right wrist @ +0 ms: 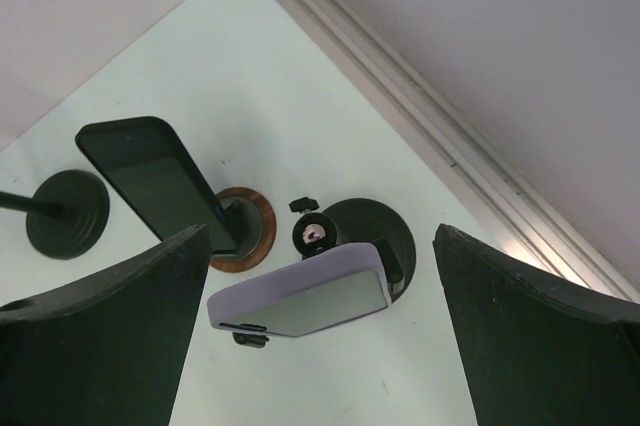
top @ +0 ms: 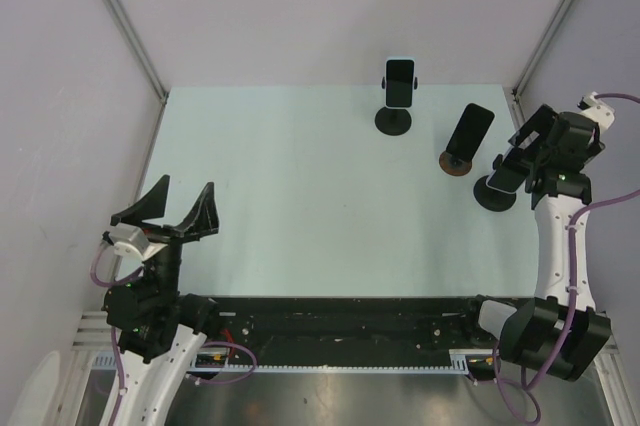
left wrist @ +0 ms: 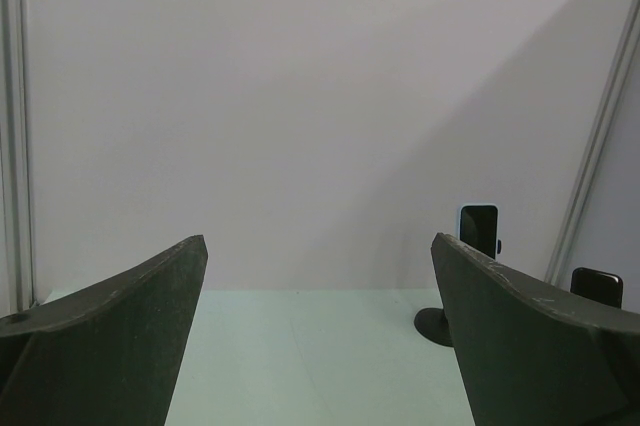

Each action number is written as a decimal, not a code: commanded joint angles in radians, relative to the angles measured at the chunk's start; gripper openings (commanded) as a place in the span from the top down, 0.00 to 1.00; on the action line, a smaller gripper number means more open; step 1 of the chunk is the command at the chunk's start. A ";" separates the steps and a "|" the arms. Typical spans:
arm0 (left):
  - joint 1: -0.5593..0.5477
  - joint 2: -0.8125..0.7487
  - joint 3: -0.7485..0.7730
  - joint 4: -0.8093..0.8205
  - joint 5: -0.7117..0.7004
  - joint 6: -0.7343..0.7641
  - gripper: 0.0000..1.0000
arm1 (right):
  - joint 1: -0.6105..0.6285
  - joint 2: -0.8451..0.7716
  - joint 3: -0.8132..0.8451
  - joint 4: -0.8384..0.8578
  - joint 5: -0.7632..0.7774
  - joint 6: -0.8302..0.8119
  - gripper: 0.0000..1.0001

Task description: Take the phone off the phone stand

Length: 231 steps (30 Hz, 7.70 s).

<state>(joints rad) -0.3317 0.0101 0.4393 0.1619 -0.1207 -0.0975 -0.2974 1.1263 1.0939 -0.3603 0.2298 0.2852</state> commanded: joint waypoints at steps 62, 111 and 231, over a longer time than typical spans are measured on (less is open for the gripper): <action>-0.021 0.059 0.007 0.008 0.053 0.016 0.00 | 0.777 -0.094 -0.080 0.165 -0.133 -0.119 1.00; -0.021 0.649 0.245 -0.297 0.443 -0.131 0.00 | 1.156 -0.189 -0.156 0.307 -0.129 -0.226 0.00; -0.638 1.099 0.044 0.462 -0.070 -0.140 0.42 | 1.124 -0.036 -0.411 0.771 -0.299 -0.213 1.00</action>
<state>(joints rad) -0.9638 1.0950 0.4587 0.5529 -0.1612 -0.2207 0.8055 1.1313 0.6685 0.3470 -0.0620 0.0338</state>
